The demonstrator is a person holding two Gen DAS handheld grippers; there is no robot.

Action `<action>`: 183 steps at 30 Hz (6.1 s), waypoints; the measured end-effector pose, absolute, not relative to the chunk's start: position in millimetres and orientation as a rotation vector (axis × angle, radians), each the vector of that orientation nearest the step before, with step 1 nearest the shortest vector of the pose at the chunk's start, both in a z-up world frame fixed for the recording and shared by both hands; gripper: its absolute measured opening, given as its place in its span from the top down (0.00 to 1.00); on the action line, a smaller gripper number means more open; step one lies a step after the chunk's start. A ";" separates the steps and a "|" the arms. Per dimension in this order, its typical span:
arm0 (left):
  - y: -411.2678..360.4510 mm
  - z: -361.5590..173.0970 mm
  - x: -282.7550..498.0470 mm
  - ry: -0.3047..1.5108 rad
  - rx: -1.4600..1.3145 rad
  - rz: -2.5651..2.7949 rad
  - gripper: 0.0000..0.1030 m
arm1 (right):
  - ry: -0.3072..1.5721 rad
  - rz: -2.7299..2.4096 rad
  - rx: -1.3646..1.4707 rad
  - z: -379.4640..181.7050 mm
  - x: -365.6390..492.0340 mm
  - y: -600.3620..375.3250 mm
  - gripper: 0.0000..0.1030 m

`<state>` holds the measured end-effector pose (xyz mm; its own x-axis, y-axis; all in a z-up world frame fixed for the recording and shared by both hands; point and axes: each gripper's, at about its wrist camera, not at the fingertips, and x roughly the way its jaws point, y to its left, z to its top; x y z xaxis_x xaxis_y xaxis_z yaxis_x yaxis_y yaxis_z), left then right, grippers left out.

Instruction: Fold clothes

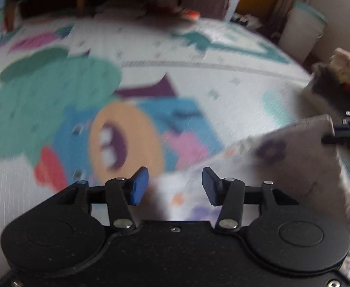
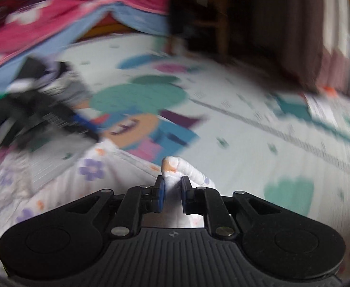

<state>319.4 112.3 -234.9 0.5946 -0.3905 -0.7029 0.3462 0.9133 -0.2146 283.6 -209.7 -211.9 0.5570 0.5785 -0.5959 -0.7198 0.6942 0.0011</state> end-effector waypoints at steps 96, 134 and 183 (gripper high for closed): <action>-122.1 -286.2 382.0 0.859 0.214 -0.771 0.50 | 0.997 0.339 -0.071 -282.2 153.6 -312.3 0.51; -13.4 -279.5 194.8 1.042 0.121 -1.073 0.50 | 0.931 -0.306 0.361 -269.7 83.0 -462.0 0.43; 166.2 -274.0 94.3 1.309 0.690 -0.602 0.48 | 0.916 0.793 -0.293 -279.7 128.0 -208.8 0.35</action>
<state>94.3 166.2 -274.0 0.1650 -0.0131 -0.9862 0.7403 0.6624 0.1150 128.0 -208.8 -279.7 0.3562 0.4850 -0.7987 -0.7204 0.6869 0.0959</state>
